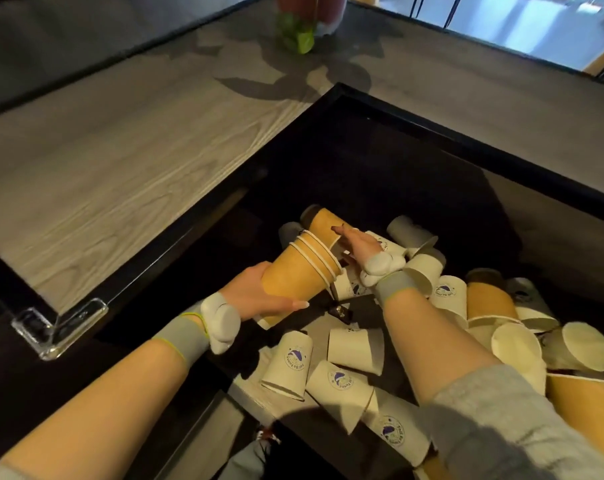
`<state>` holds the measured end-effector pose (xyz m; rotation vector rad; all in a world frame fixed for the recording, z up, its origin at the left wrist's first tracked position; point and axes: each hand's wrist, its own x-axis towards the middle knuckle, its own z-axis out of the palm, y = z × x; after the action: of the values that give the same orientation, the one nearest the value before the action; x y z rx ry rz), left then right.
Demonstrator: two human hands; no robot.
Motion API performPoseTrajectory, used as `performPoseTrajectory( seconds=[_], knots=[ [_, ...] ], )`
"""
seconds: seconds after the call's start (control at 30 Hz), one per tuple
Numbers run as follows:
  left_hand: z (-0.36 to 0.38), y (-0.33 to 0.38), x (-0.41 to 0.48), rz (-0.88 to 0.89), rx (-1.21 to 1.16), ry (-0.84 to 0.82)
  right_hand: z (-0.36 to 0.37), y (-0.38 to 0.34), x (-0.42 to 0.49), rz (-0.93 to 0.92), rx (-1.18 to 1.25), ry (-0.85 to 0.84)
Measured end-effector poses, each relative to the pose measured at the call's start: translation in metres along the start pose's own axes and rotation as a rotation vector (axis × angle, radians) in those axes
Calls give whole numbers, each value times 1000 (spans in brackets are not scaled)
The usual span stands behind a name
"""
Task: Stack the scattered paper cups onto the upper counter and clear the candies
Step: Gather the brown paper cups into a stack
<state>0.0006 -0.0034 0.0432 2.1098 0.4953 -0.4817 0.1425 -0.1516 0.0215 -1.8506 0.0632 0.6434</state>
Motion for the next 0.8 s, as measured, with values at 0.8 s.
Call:
performPoseTrajectory(
  seconds=[0.8],
  knots=[
    [49,73,0,319,226,-175,-81,16,-112,-438,-37,582]
  ],
)
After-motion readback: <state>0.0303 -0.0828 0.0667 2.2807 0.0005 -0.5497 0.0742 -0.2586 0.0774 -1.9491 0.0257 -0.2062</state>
